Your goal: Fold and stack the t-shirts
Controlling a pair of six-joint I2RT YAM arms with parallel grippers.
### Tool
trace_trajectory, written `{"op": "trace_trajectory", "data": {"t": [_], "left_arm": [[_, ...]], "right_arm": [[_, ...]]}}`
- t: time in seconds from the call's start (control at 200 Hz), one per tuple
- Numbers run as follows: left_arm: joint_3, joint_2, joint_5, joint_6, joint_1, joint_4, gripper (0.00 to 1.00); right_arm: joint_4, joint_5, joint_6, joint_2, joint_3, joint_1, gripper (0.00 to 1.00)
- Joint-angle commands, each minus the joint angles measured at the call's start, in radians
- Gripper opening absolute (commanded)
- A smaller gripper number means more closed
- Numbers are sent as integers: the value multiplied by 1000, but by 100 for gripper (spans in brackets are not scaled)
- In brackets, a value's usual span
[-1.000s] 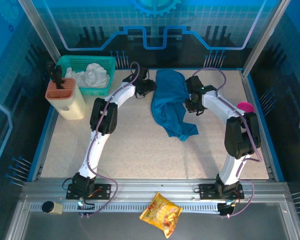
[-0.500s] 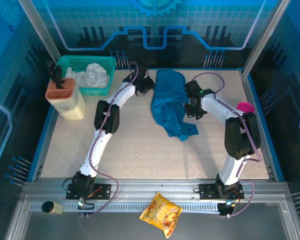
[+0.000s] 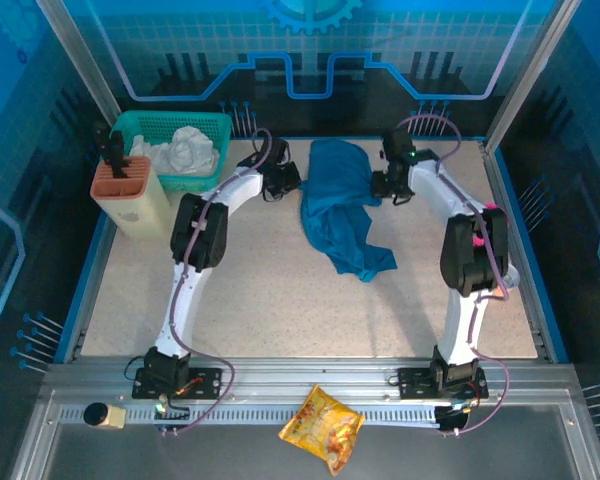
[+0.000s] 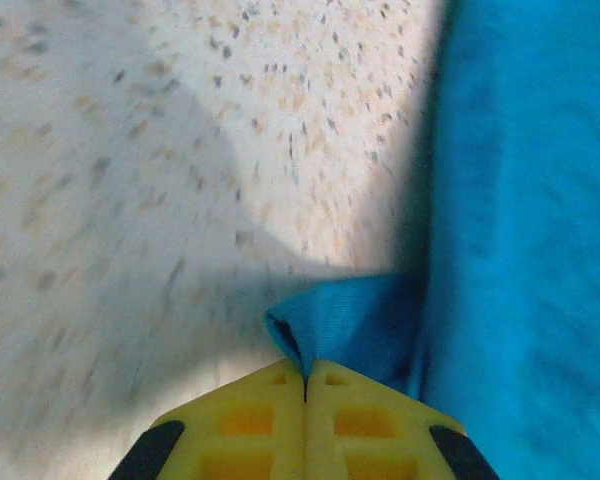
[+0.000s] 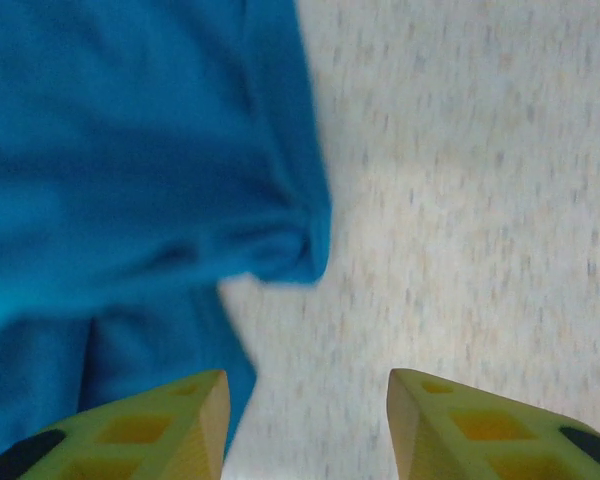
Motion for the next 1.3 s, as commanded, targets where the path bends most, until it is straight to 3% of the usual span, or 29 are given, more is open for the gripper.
{"op": "trace_trajectory", "data": {"t": [0.0,0.14,0.28,0.465,0.791,0.876,0.956,1.071,1.296], "left_arm": [[-73,-172,-28,65,2,36,0],[-157,-238,-5,75,2,37,0],[-254,-293,19,63,2,67,0],[-310,-332,24,65,1,68,0],[-412,-365,45,52,2,87,0],[-450,-386,49,52,2,90,0],[-486,-411,68,56,2,89,0],[-559,-471,88,74,2,65,0],[-821,-697,46,109,8,-22,0]], "right_arm": [[-29,-89,-36,169,199,-14,48],[-158,-117,-52,413,508,-4,50],[-220,-175,-44,554,689,10,53],[-172,-272,-34,562,662,55,57],[-172,-242,-5,628,730,91,60],[-188,-207,11,676,784,89,53],[-194,-184,39,718,833,83,38],[-194,-155,97,758,880,68,0],[-138,-66,166,723,874,25,0]]}}
